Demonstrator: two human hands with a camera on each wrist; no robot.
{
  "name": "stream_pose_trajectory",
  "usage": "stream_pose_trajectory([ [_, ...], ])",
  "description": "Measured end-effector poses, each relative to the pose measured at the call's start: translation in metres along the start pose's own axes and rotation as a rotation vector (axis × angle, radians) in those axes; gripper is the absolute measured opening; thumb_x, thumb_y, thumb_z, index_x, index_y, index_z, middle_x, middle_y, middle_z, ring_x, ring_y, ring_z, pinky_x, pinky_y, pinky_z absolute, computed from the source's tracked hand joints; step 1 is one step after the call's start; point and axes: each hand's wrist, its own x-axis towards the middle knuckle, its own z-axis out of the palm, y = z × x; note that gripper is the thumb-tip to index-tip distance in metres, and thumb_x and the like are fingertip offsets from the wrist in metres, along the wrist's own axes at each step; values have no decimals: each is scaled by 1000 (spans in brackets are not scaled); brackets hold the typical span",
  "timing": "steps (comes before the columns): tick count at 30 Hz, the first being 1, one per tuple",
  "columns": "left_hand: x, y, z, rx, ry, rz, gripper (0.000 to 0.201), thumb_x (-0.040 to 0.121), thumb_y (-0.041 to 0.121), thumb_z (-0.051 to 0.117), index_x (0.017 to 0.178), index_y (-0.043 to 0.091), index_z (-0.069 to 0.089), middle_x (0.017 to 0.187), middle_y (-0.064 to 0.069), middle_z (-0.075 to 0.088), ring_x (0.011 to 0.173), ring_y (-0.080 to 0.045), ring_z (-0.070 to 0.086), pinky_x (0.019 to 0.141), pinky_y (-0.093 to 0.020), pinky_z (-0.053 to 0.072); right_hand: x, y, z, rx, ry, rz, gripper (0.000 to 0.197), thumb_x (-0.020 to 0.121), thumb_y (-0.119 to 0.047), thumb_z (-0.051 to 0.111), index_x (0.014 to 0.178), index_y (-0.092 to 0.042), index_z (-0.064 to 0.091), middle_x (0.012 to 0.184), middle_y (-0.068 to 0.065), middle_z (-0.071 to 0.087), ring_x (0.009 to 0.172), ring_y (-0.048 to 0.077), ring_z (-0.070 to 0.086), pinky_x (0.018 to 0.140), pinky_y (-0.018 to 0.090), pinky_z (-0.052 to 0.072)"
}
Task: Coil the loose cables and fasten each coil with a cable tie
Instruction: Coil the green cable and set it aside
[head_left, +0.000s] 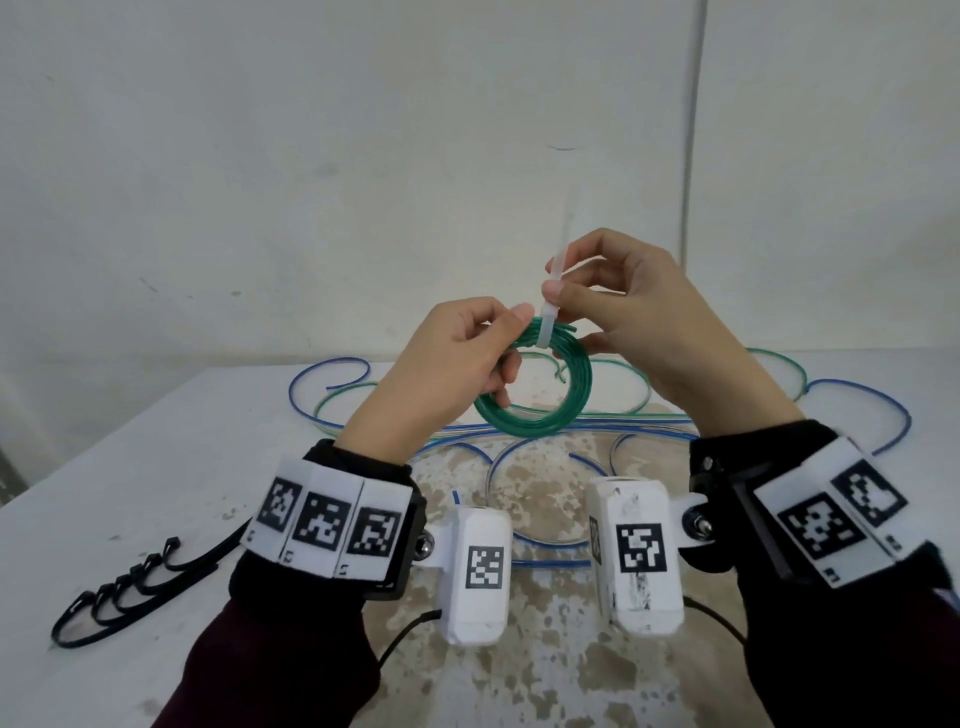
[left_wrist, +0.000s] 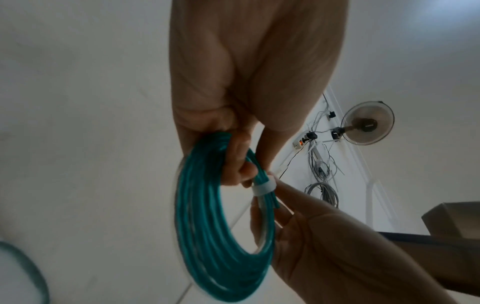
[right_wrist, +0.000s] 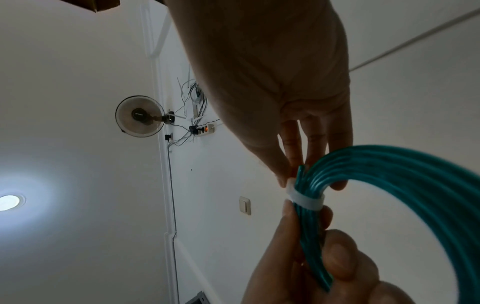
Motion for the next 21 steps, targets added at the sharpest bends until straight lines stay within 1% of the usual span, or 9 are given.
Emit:
stream_pose_trajectory([
  [4,2,-2,-5,85,42,6,32,97,29,52,76,6,55,49,6,45,40,-16,41,55,-31,36,-1,1,5,-35,14,-39,8,87,-7,65,89,-13,59,73,-2,61,62,10,61,53,25,52],
  [7,3,-3,-6,95,100,1,34,97,30,52,77,2,57,44,10,42,37,-13,38,56,-30,33,-1,-2,10,-82,72,-149,17,86,-4,65,79,-18,56,75,0,62,63,12,63,55,27,53],
  [9,4,-2,-5,80,135,6,35,96,30,53,77,1,59,40,11,41,35,-10,35,53,-27,32,-2,-4,13,-154,116,-259,23,84,-4,66,75,-21,53,79,3,65,65,15,63,59,33,56],
  [12,5,1,-5,52,169,12,34,96,29,54,70,7,58,37,12,40,34,-8,32,47,-23,31,-4,-8,15,-238,140,-359,27,83,-6,67,73,-25,50,79,6,66,69,20,62,64,41,56],
  [14,6,0,-4,41,194,12,36,96,27,55,66,8,57,37,12,40,33,-7,32,43,-20,31,-6,-9,17,-237,126,-402,28,83,-5,67,74,-25,51,74,2,64,68,13,61,62,37,55],
  [16,7,-3,-4,41,218,3,37,96,24,54,61,11,56,37,12,39,32,-6,31,41,-19,30,-9,-11,21,-281,76,-439,25,82,-3,68,76,-22,54,69,-7,61,65,2,59,59,20,51],
  [18,7,-6,-6,25,181,-28,37,97,23,52,62,11,55,37,12,38,32,-6,30,42,-21,29,-9,-9,24,-301,56,-421,19,82,-3,68,78,-18,57,67,-10,61,64,0,59,58,12,45],
  [19,7,-6,-8,0,140,-48,36,98,23,51,65,8,54,38,12,37,32,-6,29,42,-21,29,-7,-8,24,-273,59,-386,18,82,-4,68,78,-18,57,67,-8,61,64,1,59,58,14,45],
  [21,5,-5,-12,-58,51,-95,31,98,23,49,75,4,55,43,8,38,34,-7,27,40,-21,33,-2,-3,22,-197,51,-311,17,82,-7,69,78,-19,58,67,-7,62,63,5,59,62,24,49],
])
